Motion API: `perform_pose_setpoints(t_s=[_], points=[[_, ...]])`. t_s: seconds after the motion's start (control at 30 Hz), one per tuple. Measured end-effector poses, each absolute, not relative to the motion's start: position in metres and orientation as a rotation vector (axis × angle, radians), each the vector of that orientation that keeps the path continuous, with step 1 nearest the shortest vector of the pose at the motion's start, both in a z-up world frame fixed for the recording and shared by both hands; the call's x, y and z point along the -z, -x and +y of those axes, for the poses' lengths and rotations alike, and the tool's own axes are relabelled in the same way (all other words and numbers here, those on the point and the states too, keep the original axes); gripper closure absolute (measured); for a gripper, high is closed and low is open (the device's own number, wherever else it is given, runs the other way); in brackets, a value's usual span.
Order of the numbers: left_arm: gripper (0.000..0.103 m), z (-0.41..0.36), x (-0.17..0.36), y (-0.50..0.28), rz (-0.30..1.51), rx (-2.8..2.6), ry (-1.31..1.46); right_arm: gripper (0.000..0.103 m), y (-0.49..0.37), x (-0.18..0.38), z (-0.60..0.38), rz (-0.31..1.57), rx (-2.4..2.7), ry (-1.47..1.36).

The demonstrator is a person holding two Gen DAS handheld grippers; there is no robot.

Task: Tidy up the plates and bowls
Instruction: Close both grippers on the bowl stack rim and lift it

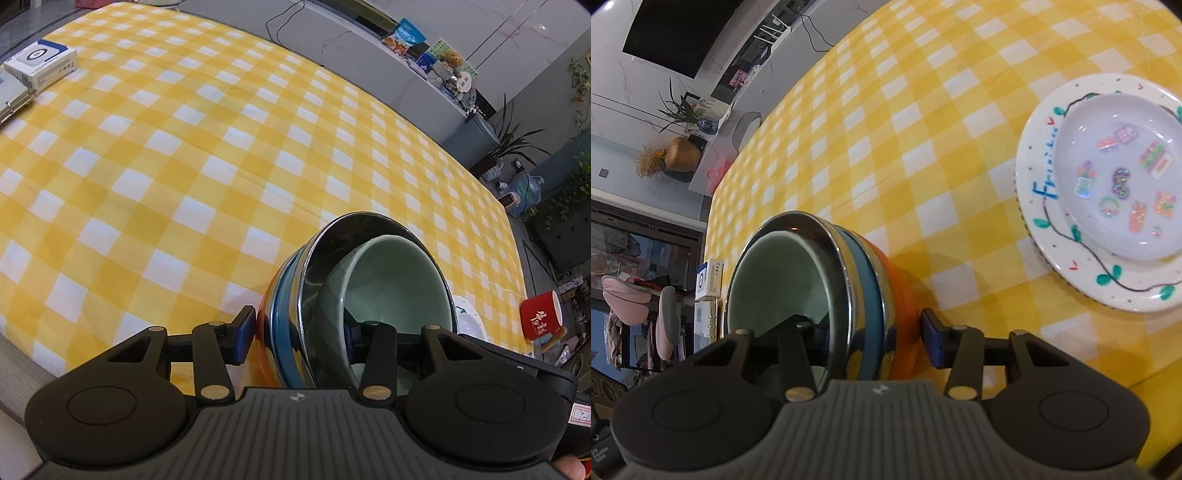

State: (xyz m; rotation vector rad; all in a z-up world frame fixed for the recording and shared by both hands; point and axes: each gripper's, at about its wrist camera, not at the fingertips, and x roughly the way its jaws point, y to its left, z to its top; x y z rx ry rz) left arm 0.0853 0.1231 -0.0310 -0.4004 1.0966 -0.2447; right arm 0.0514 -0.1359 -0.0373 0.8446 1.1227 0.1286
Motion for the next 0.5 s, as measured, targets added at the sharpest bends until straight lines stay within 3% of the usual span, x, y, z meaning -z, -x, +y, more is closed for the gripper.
perform_pose_setpoints(t_s=[0.5], points=[[0.052, 0.058, -0.006, -0.069, 1.078, 0.344, 0.351, 0.058, -0.018, -0.003, -0.203, 1.04, -0.077, -0.876]])
